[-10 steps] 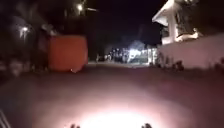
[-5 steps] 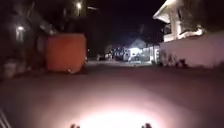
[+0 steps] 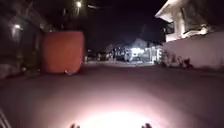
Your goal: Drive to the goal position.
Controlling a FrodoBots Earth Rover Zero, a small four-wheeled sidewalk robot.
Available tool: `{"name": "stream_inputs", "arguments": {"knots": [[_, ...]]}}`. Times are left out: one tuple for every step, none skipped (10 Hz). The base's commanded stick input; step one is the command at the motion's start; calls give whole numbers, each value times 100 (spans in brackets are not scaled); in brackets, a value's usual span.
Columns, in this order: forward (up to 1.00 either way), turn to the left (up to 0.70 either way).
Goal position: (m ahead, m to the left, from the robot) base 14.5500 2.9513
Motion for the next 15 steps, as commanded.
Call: {"name": "stream_inputs", "arguments": {"knots": [[70,0],[70,0],[70,0],[70,0],[70,0],[70,0],[70,0],[70,0],[70,0],[70,0],[70,0],[70,0],[70,0],[70,0],[70,0]]}}
